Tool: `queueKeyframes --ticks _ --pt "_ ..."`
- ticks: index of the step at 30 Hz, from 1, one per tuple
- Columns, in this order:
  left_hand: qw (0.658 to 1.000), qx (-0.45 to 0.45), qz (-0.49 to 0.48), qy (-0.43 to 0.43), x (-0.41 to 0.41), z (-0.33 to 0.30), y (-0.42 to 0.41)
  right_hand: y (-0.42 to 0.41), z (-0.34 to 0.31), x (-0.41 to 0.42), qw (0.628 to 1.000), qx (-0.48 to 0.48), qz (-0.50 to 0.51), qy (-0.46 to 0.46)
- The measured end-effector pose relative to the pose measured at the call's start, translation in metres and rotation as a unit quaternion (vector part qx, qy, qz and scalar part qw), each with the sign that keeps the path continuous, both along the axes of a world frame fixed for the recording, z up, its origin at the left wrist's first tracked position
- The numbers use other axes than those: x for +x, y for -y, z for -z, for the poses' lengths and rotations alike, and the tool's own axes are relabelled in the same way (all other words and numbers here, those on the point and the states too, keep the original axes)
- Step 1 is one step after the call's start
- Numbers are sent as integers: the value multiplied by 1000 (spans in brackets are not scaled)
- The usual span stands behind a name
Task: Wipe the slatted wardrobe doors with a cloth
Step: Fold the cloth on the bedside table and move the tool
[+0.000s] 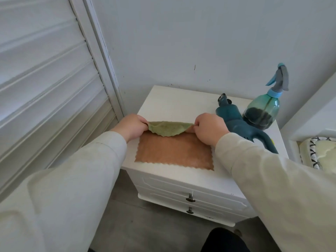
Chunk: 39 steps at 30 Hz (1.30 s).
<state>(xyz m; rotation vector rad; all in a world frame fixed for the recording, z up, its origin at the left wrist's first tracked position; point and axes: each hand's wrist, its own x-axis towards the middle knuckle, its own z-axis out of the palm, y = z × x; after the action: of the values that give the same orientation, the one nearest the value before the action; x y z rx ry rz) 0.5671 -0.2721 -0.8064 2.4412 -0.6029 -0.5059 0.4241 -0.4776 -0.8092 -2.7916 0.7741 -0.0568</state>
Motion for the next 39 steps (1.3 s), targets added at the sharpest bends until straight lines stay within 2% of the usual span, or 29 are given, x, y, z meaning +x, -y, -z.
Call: queueKeyframes --ticks 2,7,12,14,19,23,25,29,32,36,39 --pt "1000 -12 -2 -4 -1 1 -2 -3 3 -3 1000 -9 -2 -3" --pt "997 -65 -13 -50 -3 -7 -16 -6 -14 -13 999 37 -20 -10" --pt "990 -125 -38 -55 -12 -18 -37 -11 -41 -36 996 45 -8 75" --pt "987 -143 -45 -57 -18 -21 -44 -17 -46 -44 996 46 -20 69" --pt "997 -66 28 -38 -35 -17 -52 -30 -35 -64 996 39 -56 -50" --pt "992 72 102 4 -43 -14 -58 -33 -26 -73 993 34 -65 -89" --pt "988 104 111 14 -43 -17 -58 -35 -26 -76 992 38 -68 -102" --pt "992 92 30 81 -45 -18 -52 -40 -30 -81 987 38 -80 -137" --pt "993 66 -64 71 -50 -15 -43 -40 -27 -82 986 41 -86 -138" --pt "987 149 -41 52 -61 -10 -28 -42 -17 -84 984 54 -91 -141" --pt "984 164 -53 36 -64 -9 -21 -42 -15 -88 986 68 -92 -124"
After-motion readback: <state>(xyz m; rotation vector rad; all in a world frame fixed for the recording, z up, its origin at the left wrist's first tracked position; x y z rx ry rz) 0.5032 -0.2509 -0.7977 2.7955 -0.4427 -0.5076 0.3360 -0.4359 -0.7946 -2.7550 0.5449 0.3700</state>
